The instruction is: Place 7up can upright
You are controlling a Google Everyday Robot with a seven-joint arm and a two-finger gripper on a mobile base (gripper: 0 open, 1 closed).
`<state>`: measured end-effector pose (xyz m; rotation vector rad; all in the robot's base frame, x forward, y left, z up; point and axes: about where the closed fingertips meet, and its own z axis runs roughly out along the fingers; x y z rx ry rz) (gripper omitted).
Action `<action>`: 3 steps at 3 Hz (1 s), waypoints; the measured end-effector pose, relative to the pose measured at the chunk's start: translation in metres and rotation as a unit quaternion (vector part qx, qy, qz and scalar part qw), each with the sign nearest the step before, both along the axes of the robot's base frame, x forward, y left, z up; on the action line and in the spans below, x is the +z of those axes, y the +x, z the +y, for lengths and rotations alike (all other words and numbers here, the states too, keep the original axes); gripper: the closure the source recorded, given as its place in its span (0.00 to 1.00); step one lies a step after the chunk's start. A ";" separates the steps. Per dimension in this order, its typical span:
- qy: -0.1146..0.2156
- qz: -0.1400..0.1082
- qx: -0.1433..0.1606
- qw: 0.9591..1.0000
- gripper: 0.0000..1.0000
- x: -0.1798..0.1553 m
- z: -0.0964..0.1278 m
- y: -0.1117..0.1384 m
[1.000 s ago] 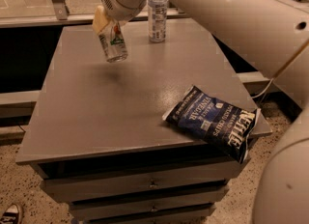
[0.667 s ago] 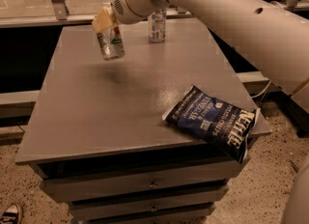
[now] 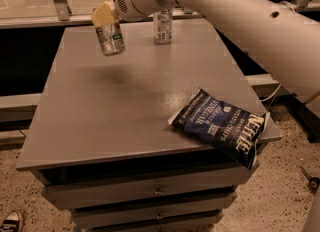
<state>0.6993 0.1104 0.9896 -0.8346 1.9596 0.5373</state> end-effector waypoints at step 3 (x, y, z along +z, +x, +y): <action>0.022 -0.190 0.069 0.979 1.00 -0.025 0.028 -0.034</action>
Offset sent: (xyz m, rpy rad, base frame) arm -0.0412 0.0366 0.0002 0.0789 -0.5550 0.1462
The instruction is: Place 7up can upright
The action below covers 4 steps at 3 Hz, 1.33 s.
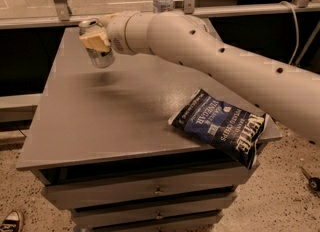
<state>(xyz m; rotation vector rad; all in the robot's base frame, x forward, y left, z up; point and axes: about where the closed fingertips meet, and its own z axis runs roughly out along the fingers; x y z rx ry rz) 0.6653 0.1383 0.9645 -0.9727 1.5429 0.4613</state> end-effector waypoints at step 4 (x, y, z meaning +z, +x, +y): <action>0.118 0.021 0.039 0.992 0.31 -0.047 -0.012 0.001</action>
Offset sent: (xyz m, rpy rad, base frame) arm 0.0022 -0.0173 -0.0380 0.2785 0.0296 0.0690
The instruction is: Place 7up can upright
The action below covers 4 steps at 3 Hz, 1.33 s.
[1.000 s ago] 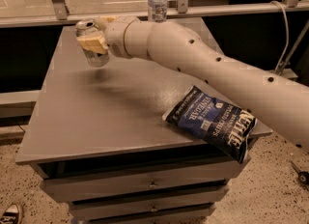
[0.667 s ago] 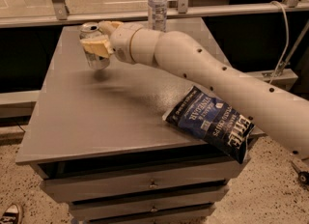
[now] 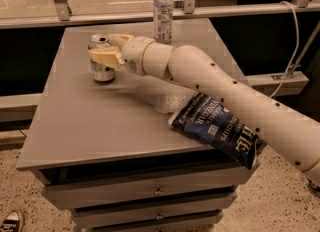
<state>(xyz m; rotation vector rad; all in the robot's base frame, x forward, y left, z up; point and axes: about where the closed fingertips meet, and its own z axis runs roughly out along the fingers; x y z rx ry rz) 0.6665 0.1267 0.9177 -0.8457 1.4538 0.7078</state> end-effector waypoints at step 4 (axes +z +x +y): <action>-0.049 -0.020 0.001 0.999 0.00 0.035 -0.062 -0.013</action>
Offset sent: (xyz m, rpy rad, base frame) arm -0.0001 -0.0130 -0.0061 -0.0037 0.0011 0.0202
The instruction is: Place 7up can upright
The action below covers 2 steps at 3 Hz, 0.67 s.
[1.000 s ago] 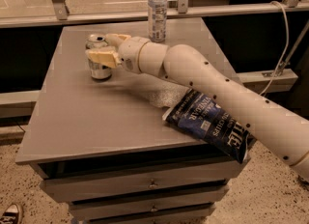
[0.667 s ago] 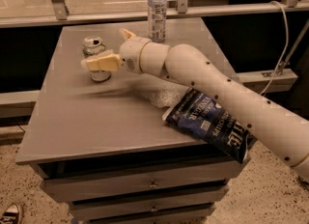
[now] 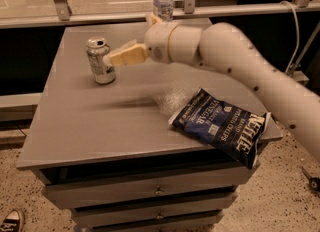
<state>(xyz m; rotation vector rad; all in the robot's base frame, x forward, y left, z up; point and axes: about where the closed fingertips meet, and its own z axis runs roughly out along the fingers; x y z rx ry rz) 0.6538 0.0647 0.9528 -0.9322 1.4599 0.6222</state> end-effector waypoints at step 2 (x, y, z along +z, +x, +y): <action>-0.063 0.018 0.022 0.998 0.00 0.024 -0.054 -0.014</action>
Offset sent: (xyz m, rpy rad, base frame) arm -0.0012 -0.0487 0.0305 -0.0746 -0.0016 -0.0095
